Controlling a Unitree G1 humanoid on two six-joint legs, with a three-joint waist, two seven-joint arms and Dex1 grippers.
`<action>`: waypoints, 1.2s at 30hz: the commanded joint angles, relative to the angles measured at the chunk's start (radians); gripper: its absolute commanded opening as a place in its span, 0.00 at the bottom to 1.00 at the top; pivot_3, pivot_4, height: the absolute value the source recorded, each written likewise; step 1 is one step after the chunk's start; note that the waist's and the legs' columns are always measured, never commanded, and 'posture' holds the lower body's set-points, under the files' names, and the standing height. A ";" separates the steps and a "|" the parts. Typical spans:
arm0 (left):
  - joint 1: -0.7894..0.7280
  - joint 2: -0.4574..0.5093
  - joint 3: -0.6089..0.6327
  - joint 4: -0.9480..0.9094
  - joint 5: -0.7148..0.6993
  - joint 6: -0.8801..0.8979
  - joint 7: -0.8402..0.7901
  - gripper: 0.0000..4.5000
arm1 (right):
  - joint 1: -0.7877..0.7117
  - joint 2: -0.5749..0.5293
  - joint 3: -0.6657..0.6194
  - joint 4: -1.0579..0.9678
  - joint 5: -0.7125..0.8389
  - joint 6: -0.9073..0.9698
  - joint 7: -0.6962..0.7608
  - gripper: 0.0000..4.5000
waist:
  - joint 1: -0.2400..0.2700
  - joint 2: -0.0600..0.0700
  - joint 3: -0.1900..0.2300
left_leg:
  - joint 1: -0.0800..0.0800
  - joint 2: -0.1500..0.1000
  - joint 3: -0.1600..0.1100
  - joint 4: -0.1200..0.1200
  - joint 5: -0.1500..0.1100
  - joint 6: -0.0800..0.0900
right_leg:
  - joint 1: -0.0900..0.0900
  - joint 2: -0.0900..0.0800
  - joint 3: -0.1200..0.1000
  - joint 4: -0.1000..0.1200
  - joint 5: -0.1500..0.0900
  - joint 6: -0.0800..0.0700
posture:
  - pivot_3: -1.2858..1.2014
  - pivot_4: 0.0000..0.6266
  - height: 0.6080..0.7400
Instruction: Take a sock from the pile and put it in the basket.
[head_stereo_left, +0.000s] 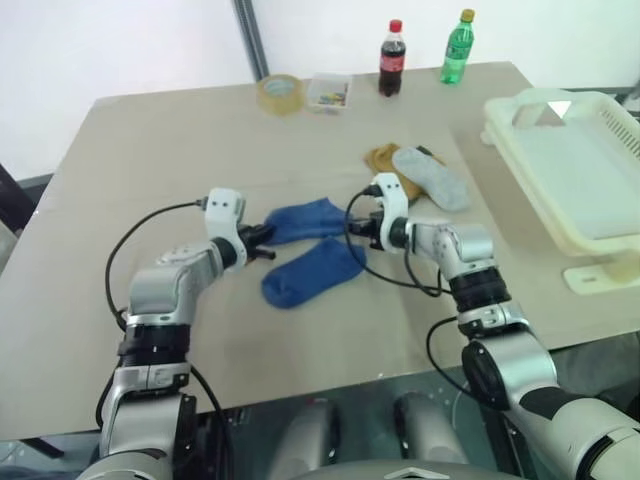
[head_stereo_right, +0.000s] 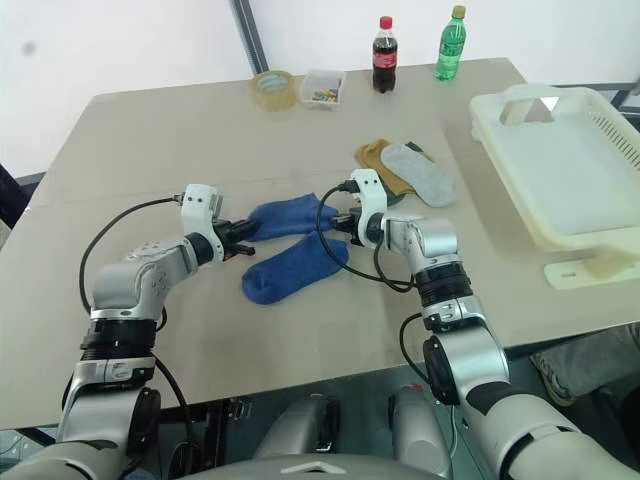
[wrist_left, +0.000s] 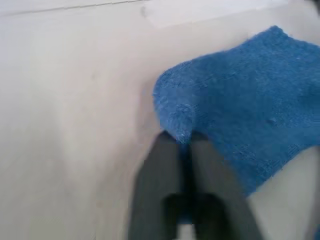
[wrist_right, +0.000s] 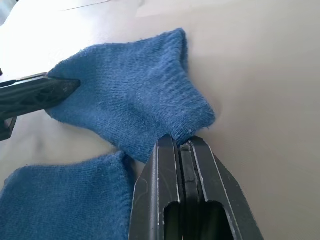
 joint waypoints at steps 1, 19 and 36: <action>0.022 -0.006 0.026 -0.016 -0.024 0.041 0.003 0.01 | -0.014 -0.010 0.006 -0.029 0.007 -0.018 0.004 0.00 | 0.000 0.000 0.000 | 0.000 0.000 0.000 0.000 0.000 0.000 | 0.000 0.000 0.000 0.000 0.000 0.000 | 0.52 0.24 1.00; 0.423 -0.059 0.400 -0.759 -0.500 0.288 0.128 0.01 | 0.155 -0.050 -0.030 -0.736 0.211 0.488 -0.091 0.00 | 0.010 0.000 0.000 | -0.004 0.001 -0.001 -0.001 0.000 0.000 | -0.002 -0.004 -0.001 -0.003 0.000 0.000 | 0.52 0.24 1.00; 0.665 -0.238 0.092 -0.832 -0.264 -0.041 0.244 0.01 | 0.259 -0.062 0.009 -0.785 0.208 0.524 -0.182 0.00 | 0.033 -0.002 -0.001 | 0.000 0.001 -0.001 -0.001 0.000 0.000 | 0.003 0.000 -0.003 -0.007 0.001 -0.002 | 0.52 0.24 1.00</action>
